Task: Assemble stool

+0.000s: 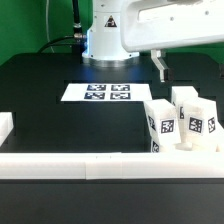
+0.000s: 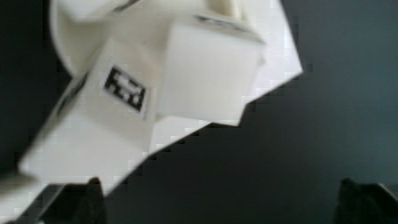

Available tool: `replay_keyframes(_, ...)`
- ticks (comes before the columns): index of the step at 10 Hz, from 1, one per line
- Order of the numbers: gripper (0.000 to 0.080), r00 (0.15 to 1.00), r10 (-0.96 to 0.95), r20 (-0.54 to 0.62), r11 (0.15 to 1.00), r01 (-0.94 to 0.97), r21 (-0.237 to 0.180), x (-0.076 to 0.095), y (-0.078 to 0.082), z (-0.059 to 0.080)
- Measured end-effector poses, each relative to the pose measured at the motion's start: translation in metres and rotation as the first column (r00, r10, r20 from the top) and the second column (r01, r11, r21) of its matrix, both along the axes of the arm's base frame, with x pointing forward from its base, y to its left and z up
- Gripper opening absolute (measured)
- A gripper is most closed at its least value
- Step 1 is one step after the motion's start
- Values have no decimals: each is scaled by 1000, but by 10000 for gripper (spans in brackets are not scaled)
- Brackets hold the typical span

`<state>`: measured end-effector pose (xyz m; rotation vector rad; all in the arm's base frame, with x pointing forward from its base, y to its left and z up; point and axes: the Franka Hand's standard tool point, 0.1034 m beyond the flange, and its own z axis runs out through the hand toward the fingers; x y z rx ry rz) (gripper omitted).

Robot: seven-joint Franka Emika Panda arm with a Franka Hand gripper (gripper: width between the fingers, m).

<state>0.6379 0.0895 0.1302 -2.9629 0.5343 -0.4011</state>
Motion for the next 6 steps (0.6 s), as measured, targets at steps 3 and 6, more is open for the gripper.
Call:
replay_keyframes(3,649,951,307,-43,946,-310,-98,8,12,3)
replay_keyframes(6,649,887,457,-67,873,-461,-159,8,5,3)
